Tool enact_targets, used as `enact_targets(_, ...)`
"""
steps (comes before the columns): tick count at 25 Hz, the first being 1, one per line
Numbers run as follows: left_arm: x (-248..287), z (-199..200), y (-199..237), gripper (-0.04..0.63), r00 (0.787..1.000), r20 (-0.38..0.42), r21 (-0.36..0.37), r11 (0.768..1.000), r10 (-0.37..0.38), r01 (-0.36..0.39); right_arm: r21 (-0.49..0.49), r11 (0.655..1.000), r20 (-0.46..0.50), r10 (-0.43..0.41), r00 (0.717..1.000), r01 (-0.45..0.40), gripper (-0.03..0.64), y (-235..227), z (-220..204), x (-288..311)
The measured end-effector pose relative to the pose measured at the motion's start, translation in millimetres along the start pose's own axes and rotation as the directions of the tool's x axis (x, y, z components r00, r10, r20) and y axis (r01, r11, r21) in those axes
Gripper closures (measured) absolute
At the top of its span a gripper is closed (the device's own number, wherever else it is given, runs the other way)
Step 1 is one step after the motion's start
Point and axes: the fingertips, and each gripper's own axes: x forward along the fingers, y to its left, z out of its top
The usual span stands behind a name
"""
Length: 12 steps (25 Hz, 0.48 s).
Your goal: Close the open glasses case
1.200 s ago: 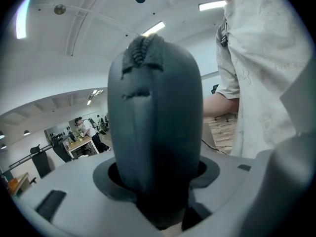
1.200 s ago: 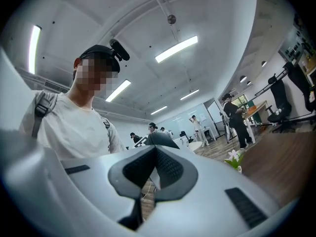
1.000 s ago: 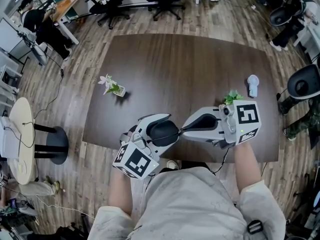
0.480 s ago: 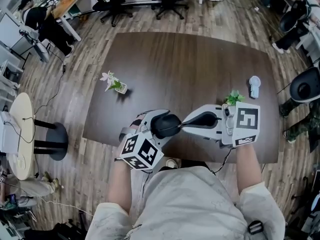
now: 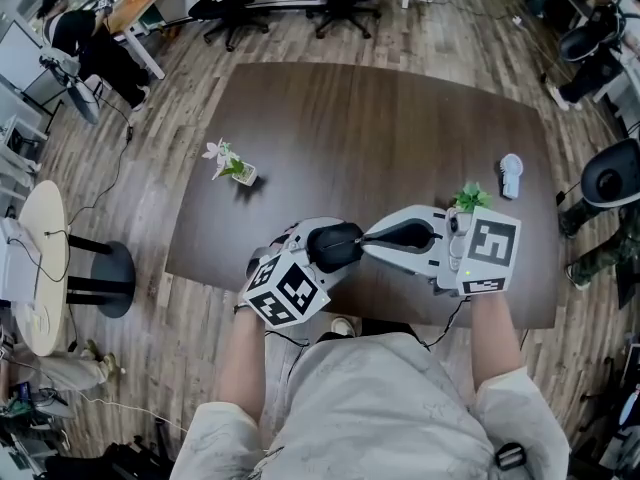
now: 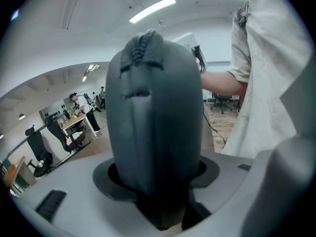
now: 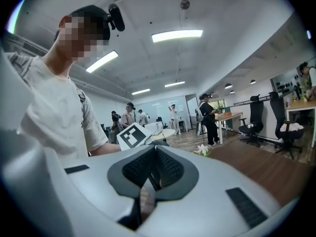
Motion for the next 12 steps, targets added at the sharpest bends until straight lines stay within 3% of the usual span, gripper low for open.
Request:
enact_targets(2,-3.4,7.5,-0.4,0.336,0.998,0.056,-0.038,0.999,-0.012,0.015,0.011,1.0,0.08,-0.022,0.997,0.021,0.57,-2.2,10.7,-3.7)
enact_targets(4,-7.8,12.2,0.1,0.334,0.996,0.083,-0.051,0.998,-0.016,0.02,-0.023,0.998,0.08,-0.058,0.995,0.06,0.424,-4.1,12.9,-4.0)
enact_targets(5,-9.8,14.3,-0.4,0.334,0.996,0.092,-0.053,0.998,-0.021,0.026,-0.057,0.996,0.047,-0.065,0.997,0.068,0.386,-2.4,10.3,-0.8)
enact_targets(9,-15.0,24.4,-5.8,0.334,0.994,0.103,-0.027,0.998,-0.048,0.051,-0.19,0.981,-0.145,-0.054,0.988,0.026,0.327,11.4,-4.9,20.8)
enact_targets(12,-16.7,32.2,-9.2,0.333,0.993,0.096,-0.003,0.998,-0.061,0.062,-0.241,0.97,-0.192,-0.056,0.98,0.009,0.343,12.5,-3.3,29.9)
